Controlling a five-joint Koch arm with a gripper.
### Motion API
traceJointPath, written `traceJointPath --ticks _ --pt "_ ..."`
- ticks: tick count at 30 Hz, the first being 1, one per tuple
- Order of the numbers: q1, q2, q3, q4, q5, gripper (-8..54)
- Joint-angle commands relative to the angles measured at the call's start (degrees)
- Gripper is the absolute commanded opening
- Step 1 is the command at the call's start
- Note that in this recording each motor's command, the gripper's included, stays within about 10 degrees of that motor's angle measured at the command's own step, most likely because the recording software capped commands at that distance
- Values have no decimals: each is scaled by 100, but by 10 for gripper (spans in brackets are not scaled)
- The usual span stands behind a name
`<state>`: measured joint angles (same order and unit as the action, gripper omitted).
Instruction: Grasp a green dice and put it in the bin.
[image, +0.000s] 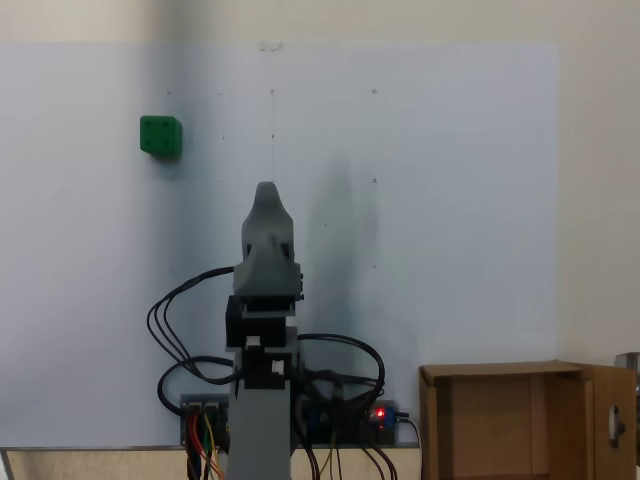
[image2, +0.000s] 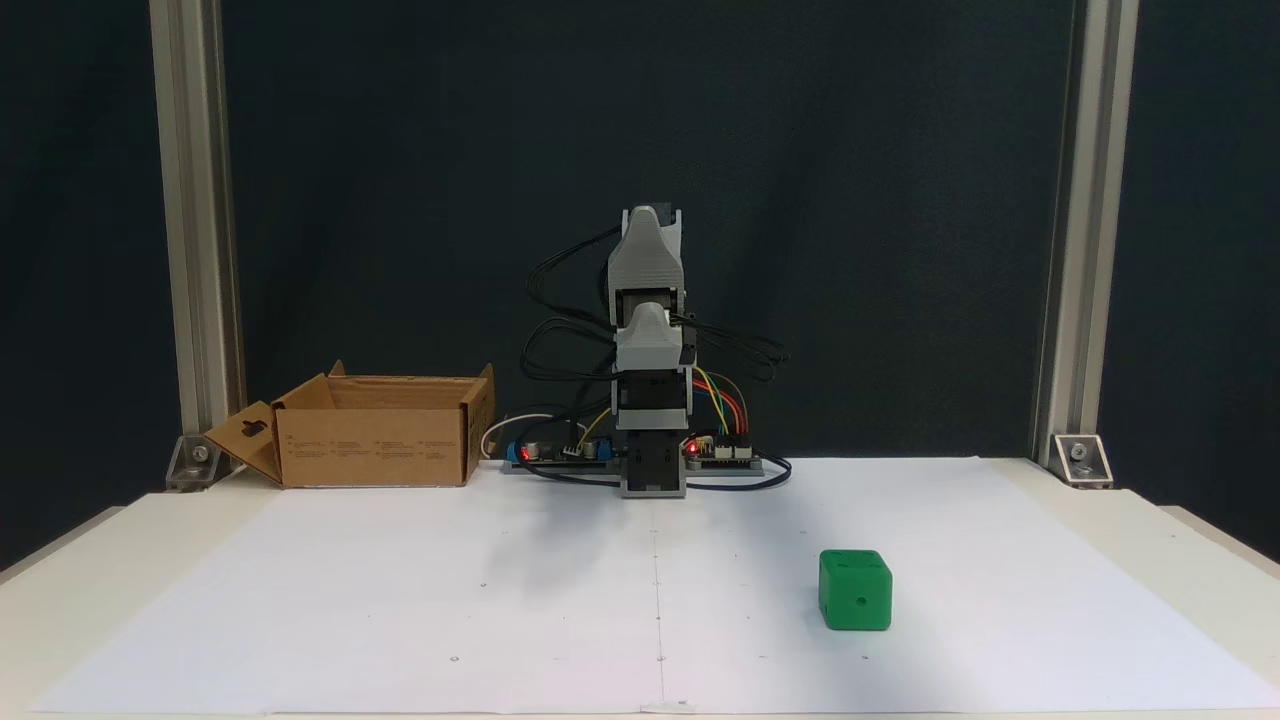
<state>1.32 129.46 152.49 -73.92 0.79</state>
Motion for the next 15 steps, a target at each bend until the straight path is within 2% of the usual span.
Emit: traceJointPath --ticks 1,9,12,13,15 --pt "466 589 1000 800 -316 439" --pt "325 598 1000 1213 -378 422" --pt "431 598 1000 2406 -369 423" --pt "457 598 905 2512 -369 423" --pt "642 624 -325 3681 -360 423"
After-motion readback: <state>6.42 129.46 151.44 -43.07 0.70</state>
